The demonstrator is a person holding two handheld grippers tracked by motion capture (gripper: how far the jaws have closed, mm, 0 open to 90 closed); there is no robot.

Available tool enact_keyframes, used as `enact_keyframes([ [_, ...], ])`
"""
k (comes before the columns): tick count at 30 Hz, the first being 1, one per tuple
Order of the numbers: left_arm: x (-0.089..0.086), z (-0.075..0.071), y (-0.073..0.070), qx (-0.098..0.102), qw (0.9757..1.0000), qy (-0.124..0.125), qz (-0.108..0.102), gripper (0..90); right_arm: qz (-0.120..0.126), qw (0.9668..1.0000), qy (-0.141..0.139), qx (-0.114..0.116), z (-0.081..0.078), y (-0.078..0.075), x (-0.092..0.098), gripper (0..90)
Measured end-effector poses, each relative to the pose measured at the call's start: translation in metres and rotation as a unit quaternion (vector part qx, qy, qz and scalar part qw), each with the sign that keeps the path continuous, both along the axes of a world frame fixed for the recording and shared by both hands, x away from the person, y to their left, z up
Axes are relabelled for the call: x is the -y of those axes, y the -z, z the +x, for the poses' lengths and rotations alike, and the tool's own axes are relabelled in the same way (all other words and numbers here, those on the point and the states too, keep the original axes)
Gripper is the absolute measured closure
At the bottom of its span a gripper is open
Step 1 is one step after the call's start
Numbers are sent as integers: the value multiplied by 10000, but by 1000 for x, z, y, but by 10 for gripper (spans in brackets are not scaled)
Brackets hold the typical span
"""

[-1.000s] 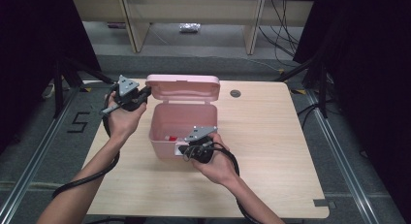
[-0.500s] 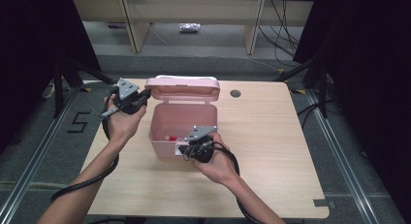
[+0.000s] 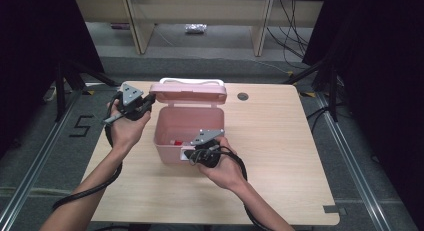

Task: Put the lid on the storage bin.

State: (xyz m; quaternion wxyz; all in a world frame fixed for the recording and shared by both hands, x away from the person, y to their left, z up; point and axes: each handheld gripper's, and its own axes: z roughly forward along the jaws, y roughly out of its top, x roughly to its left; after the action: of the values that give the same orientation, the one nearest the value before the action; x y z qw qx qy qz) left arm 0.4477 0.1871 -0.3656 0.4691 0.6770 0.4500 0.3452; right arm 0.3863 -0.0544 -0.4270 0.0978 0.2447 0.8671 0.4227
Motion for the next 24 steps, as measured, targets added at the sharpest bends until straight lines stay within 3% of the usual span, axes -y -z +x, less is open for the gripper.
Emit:
enact_keyframes([
  [10, 0, -1, 1, 0, 10000, 1, 38, 875, -15, 9999, -7, -99, 0, -2, 1, 894],
  [19, 0, -4, 2, -10, 10000, 20, 50, 874, 213, 9997, 1, 119, -1, -9, 6, 900],
  [22, 0, -5, 3, -11, 10000, 19, 40, 874, 275, 9995, 122, 36, -2, -13, 10, 900],
  [24, 0, -6, 4, -9, 10000, 24, 49, 873, 277, 9995, 136, 96, -1, -16, 14, 900],
])
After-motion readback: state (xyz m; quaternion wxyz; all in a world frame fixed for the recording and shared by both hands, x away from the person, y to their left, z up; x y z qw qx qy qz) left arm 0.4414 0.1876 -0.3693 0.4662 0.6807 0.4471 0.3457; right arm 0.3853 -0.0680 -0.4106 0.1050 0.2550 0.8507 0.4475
